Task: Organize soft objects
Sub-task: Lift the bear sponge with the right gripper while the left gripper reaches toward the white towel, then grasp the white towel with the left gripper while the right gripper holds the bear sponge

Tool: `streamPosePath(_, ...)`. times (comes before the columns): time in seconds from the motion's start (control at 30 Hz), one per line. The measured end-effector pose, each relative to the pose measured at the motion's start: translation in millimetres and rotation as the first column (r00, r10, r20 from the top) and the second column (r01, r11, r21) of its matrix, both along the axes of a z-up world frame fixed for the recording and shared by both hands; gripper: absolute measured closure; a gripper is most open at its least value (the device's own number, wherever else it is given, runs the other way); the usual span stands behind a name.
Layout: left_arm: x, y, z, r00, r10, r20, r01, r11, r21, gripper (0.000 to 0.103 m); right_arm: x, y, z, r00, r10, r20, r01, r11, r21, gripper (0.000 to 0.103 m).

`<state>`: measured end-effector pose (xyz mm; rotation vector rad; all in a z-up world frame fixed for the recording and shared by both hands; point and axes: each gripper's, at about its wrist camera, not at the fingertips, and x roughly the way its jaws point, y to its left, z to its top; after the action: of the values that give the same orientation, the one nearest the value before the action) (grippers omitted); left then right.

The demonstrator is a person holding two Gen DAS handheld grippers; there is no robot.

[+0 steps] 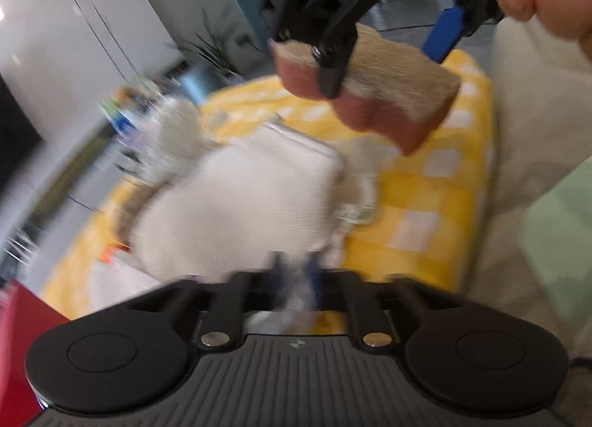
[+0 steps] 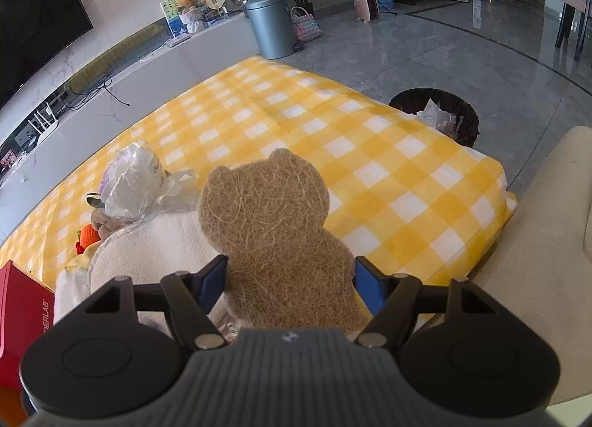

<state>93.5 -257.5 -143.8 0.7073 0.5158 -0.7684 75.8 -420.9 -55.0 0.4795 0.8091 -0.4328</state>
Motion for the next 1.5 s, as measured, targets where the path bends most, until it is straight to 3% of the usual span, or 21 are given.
streamPosePath(0.2, 4, 14, 12, 0.995, 0.052, -0.084, -0.059, 0.995, -0.083, 0.103, -4, -4, 0, 1.0, -0.023, 0.008, 0.023, 1.0, 0.016, 0.031)
streamPosePath(0.4, -1, 40, 57, 0.987, 0.068, -0.148, -0.1, 0.97, -0.222, 0.103, -2, -2, 1, 1.0, -0.016, 0.007, 0.016, 1.0, 0.011, 0.031)
streamPosePath(0.57, 10, 50, 87, 0.949, 0.039, -0.314, -0.143, 0.939, -0.314, 0.103, -3, 0, 2, 1.0, -0.004, 0.007, 0.004, 1.0, 0.0, 0.031)
streamPosePath(0.63, 18, 53, 90, 0.942, 0.029, -0.333, -0.145, 0.933, -0.33, 0.103, -3, 1, 2, 1.0, 0.0, 0.008, 0.0, 1.0, -0.002, 0.031)
streamPosePath(0.77, 18, 47, 80, 0.968, 0.068, -0.244, -0.123, 0.968, -0.22, 0.101, -2, -2, 1, 1.0, -0.011, 0.0, 0.011, 1.0, 0.004, 0.031)
streamPosePath(0.9, 12, 42, 59, 0.979, 0.046, -0.197, -0.077, 0.985, -0.152, 0.062, 0, -2, 0, 1.0, -0.012, -0.008, 0.012, 1.0, 0.003, 0.031)
streamPosePath(1.0, 4, 31, 43, 0.995, 0.031, -0.092, -0.035, 0.998, -0.045, 0.048, 2, 1, 0, 1.0, -0.003, -0.012, 0.003, 1.0, -0.009, 0.031)
streamPosePath(1.1, -4, 21, 28, 0.996, 0.008, 0.089, -0.012, 0.999, 0.044, 0.046, 2, 3, 1, 1.0, 0.008, -0.006, -0.008, 1.0, -0.013, 0.031)
streamPosePath(1.17, -5, 13, 18, 0.987, -0.018, 0.159, 0.0, 0.994, 0.113, 0.046, 1, 1, 1, 1.0, 0.012, 0.01, -0.012, 1.0, 0.005, 0.031)
streamPosePath(1.23, -7, 8, 11, 0.985, -0.058, 0.161, 0.03, 0.985, 0.169, 0.046, 0, -1, 1, 1.0, 0.013, 0.02, -0.013, 1.0, 0.018, 0.031)
streamPosePath(1.37, -9, 7, 2, 0.984, -0.063, 0.166, 0.028, 0.978, 0.208, 0.041, 0, -3, -1, 1.0, 0.003, 0.022, -0.004, 0.999, 0.039, 0.031)
streamPosePath(1.5, -15, 1, -10, 0.958, -0.117, 0.263, 0.039, 0.958, 0.285, 0.034, 3, -3, -3, 1.0, 0.011, 0.012, -0.011, 0.999, 0.048, 0.031)
